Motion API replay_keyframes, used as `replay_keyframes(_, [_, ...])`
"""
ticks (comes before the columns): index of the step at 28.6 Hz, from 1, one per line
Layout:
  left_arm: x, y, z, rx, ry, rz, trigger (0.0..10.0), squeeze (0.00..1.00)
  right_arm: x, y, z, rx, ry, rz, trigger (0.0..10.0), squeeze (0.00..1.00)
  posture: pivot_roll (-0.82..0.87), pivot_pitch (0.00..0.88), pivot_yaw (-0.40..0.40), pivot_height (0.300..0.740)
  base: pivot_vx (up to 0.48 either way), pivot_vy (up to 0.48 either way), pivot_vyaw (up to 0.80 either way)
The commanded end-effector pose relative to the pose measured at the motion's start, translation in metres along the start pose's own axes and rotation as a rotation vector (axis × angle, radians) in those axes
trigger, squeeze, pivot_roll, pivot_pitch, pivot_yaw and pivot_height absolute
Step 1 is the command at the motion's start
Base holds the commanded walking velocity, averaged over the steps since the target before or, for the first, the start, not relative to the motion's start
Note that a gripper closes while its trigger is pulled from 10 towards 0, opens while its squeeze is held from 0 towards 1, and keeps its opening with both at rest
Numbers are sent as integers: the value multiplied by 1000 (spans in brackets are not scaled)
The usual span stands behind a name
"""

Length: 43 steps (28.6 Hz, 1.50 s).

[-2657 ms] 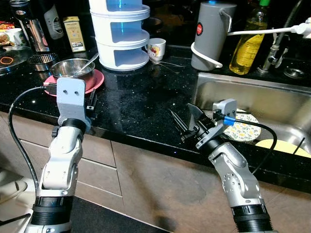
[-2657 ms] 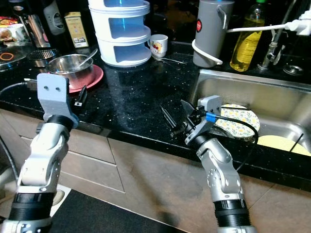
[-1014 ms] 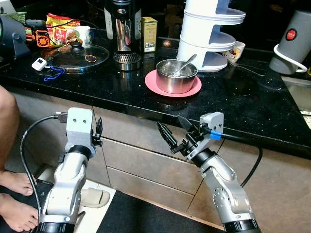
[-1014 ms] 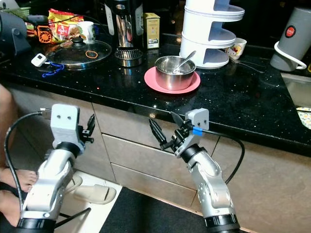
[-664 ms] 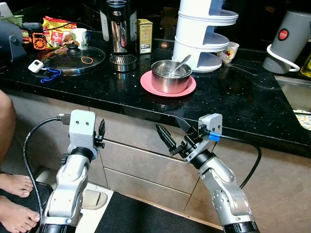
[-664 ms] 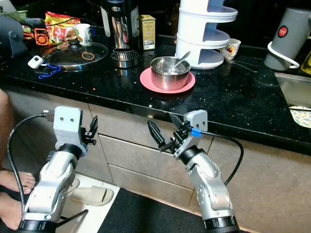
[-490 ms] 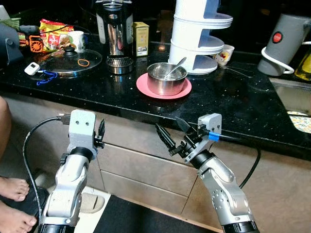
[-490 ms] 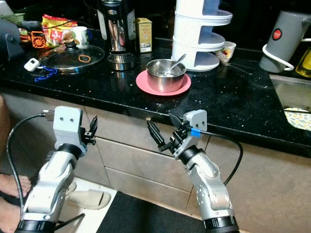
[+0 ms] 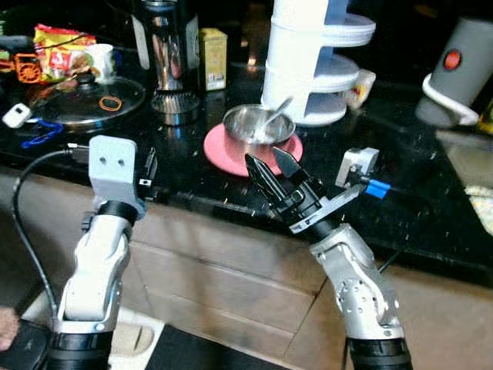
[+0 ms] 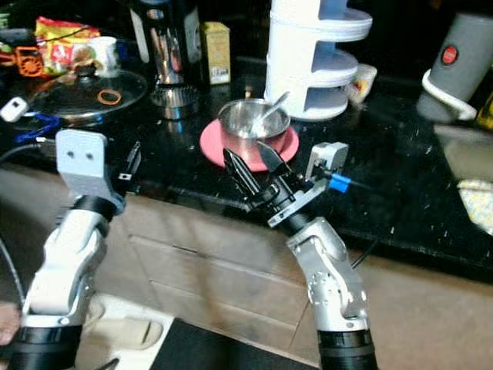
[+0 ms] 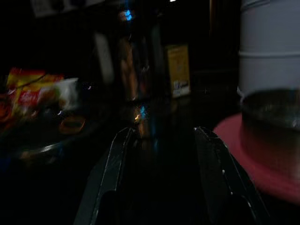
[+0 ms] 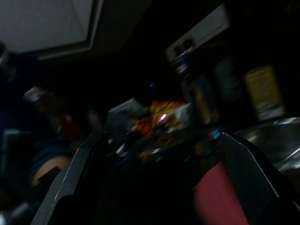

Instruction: Kitchen organization

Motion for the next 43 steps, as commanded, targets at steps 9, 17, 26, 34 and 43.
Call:
replay_keyframes(9, [6, 23, 20, -128, -123, 69, 10000, 0, 3, 11, 10, -5, -53, -13, 10000, 0, 57, 0, -32, 740, 354, 0, -533])
replay_keyframes(17, [5, 32, 35, -169, -231, 80, 10000, 0, 3, 17, 14, -15, -67, -9, 10000, 0, 55, 0, -31, 740, 0, 0, -800])
replay_keyframes(26, [2, 34, 41, -178, -293, 69, 10000, 0, 3, 17, 16, -31, -67, -24, 10000, 0, 61, 0, -37, 740, 0, 0, -800])
replay_keyframes(34, [14, 34, 12, -74, -175, 35, 10000, 0, 2, 4, 13, -93, -52, -104, 10000, 0, 59, 0, -35, 740, 0, 0, 0])
replay_keyframes(43, [26, 27, -6, -44, -91, -16, 10000, 0, -2, -4, 8, -138, -8, -162, 10000, 0, 53, 0, -36, 740, 0, 0, 0])
Point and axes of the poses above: a point about 5 cm out from each wrist's last joint towards the gripper, its own x axis pointing out of the wrist towards the gripper, its own y axis along the axis of the wrist's last joint, z = x × y, the point moved 1 cm from there along x, pointing out of the wrist towards the gripper, and after that the axes turned 7 degrees about -x, right-handed, at the moved point
